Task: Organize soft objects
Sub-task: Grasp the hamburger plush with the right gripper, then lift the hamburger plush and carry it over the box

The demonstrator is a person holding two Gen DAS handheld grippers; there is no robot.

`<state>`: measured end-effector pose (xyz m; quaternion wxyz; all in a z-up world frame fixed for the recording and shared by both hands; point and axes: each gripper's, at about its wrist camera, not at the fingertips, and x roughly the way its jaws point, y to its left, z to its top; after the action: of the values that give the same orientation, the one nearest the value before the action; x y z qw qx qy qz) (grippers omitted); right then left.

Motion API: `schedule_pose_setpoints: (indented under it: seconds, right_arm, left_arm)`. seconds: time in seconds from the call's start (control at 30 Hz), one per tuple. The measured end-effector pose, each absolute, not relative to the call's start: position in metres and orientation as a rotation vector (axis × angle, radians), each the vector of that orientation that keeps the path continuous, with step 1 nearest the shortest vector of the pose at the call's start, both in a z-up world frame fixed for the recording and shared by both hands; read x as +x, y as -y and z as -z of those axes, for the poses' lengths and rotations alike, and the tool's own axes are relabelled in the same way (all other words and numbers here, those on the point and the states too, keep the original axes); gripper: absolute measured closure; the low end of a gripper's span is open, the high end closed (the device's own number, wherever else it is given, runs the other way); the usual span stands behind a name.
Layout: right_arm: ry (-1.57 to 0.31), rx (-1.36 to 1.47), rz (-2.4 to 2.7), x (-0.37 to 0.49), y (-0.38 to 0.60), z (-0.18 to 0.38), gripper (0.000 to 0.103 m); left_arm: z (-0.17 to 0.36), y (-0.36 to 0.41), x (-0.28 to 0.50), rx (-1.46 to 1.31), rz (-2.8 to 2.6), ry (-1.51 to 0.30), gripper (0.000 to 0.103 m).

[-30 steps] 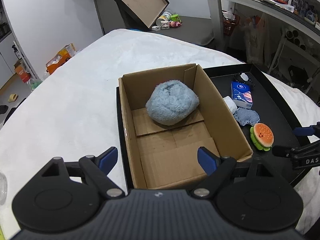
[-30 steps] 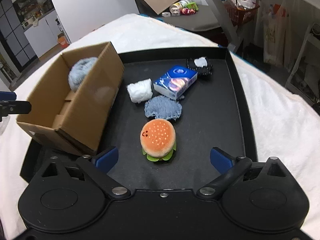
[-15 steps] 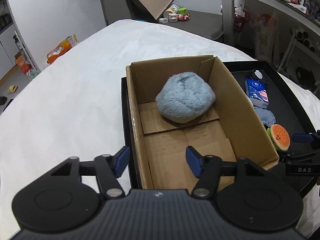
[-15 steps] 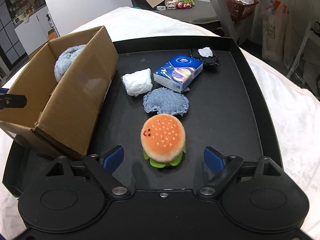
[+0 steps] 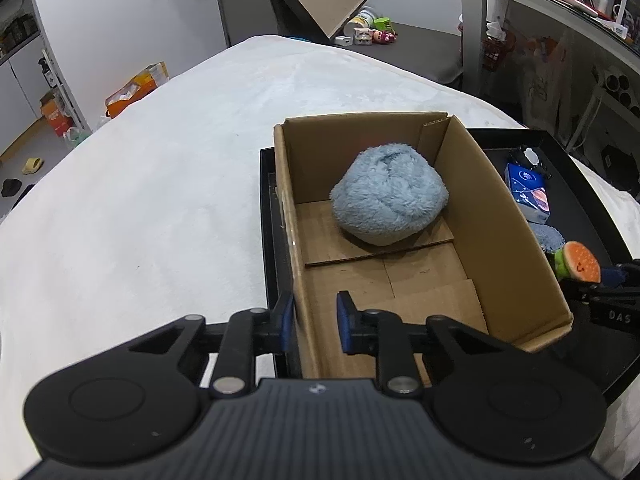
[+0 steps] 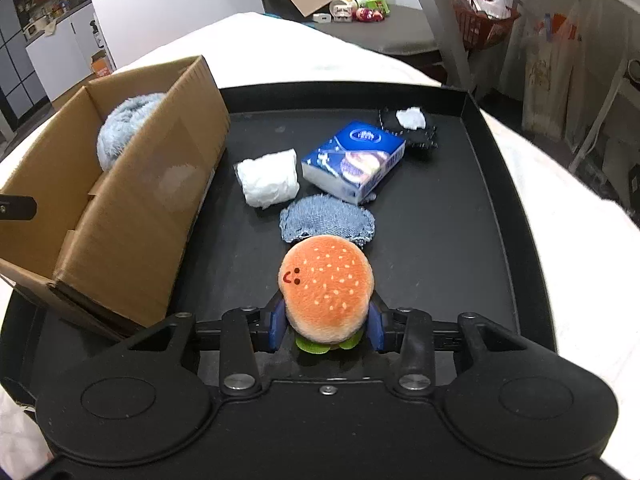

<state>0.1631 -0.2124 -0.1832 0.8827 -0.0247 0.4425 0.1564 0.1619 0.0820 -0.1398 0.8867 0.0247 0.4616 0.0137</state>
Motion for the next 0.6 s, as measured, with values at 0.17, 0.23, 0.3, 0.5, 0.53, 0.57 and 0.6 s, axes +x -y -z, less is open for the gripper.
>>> schedule_pose_setpoints:
  seconds: [0.17, 0.23, 0.3, 0.5, 0.53, 0.57, 0.6]
  right_arm:
    - [-0.874, -0.062, -0.338, 0.163, 0.212, 0.165, 0.064]
    - [-0.868, -0.062, -0.333, 0.167, 0.211, 0.156, 0.064]
    - [-0.848, -0.048, -0.336, 0.17, 0.21, 0.146, 0.064]
    - [-0.795, -0.064, -0.374, 0.173, 0.198, 0.122, 0.064]
    - [-0.787, -0.065, -0.382, 0.173, 0.197, 0.118, 0.064]
    - [-0.78, -0.068, -0.389, 0.173, 0.195, 0.115, 0.064]
    - [-0.774, -0.073, -0.397, 0.173, 0.193, 0.111, 0.064]
  left_arm:
    - [0.138, -0.081, 0.159, 0.049, -0.034, -0.958, 0.081]
    - [0.138, -0.081, 0.158, 0.045, -0.037, -0.963, 0.078]
    - [0.138, -0.082, 0.158, 0.029, -0.039, -0.975, 0.074]
    - [0.131, -0.081, 0.158, -0.017, -0.038, -0.985, 0.054]
    - [0.13, -0.08, 0.157, -0.019, -0.036, -0.985, 0.053]
    - [0.13, -0.08, 0.157, -0.017, -0.035, -0.984, 0.049]
    - [0.13, -0.079, 0.157, -0.014, -0.038, -0.983, 0.047]
